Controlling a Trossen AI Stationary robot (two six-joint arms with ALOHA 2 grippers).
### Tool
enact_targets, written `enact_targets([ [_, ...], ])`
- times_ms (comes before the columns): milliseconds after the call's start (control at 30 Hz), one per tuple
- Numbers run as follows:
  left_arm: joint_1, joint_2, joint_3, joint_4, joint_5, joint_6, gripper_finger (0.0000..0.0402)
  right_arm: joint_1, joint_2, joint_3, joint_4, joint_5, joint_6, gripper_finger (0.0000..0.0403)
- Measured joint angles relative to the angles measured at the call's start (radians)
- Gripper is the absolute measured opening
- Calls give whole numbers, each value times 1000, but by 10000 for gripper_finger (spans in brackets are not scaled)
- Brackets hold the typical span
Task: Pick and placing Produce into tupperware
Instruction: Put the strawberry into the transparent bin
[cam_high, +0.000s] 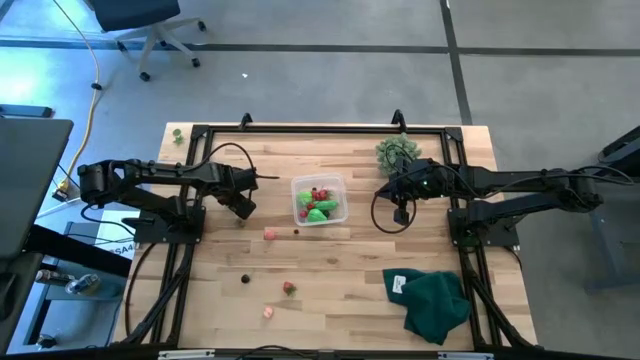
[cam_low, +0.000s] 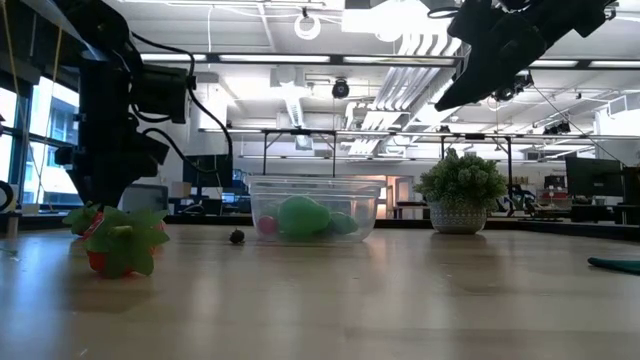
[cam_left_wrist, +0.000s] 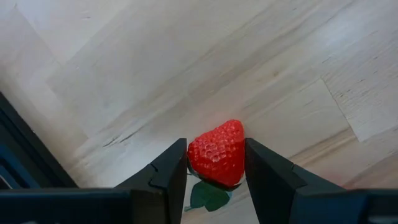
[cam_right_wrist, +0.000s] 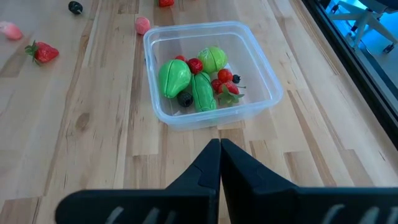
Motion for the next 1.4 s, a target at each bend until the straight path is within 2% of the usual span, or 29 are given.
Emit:
enact_targets([
  [267, 0, 0, 52, 20, -6, 67, 131, 0, 0, 0, 0, 0, 0, 2],
  [633, 0, 0, 156, 163, 14, 210, 133, 0, 0, 0, 0, 0, 0, 2],
  [933, -23, 0, 255, 289, 72, 304, 133, 0, 0, 0, 0, 0, 0, 2],
  [1200, -125, 1, 322, 381, -42, 306, 133, 0, 0, 0, 0, 0, 0, 2],
  [1400, -187, 82, 357, 510, -104, 349, 133, 0, 0, 0, 0, 0, 0, 2],
])
